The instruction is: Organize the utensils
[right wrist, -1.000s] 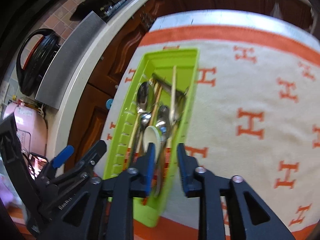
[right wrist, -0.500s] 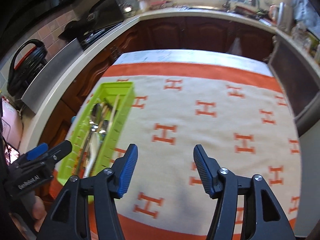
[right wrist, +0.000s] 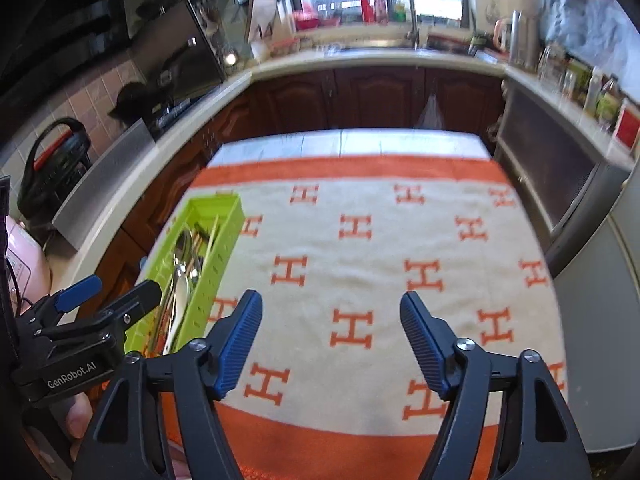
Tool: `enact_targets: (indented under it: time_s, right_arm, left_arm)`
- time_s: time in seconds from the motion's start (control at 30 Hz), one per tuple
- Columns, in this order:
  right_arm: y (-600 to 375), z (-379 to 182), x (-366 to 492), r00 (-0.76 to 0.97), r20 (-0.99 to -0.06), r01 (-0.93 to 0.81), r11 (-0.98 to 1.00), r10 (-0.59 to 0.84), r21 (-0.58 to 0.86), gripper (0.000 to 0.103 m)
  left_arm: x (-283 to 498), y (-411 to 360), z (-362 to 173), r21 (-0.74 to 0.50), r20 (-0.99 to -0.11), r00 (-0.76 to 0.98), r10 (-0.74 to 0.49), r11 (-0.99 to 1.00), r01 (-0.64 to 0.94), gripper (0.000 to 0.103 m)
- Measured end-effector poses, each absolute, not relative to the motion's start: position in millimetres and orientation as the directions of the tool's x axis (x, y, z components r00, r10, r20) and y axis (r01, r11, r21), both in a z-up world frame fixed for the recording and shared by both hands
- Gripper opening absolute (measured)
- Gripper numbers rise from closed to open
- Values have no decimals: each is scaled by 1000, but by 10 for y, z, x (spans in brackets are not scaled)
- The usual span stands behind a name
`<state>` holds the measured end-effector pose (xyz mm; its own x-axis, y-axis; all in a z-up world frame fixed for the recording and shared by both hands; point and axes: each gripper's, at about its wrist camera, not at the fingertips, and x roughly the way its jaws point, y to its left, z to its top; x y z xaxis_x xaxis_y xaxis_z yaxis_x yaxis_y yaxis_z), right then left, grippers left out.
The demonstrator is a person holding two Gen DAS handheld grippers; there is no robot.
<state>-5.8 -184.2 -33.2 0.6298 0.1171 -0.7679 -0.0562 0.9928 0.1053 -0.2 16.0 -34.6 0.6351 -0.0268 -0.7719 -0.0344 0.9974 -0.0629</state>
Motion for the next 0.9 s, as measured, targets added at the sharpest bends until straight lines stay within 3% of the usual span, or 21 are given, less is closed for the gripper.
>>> enact_targets:
  time_s: [0.3,0.9]
  right_arm:
    - [-1811,77,-229,698,-705,-65,991,126,113,83]
    - [-1840,7,-342,692,-714,-32,993,103,112,83]
  left_arm:
    - [-111,48,-103,-47,-741,671,-12,998,-34,102]
    - [-170,0,-161,-36,-743,669,16,997,-63,102]
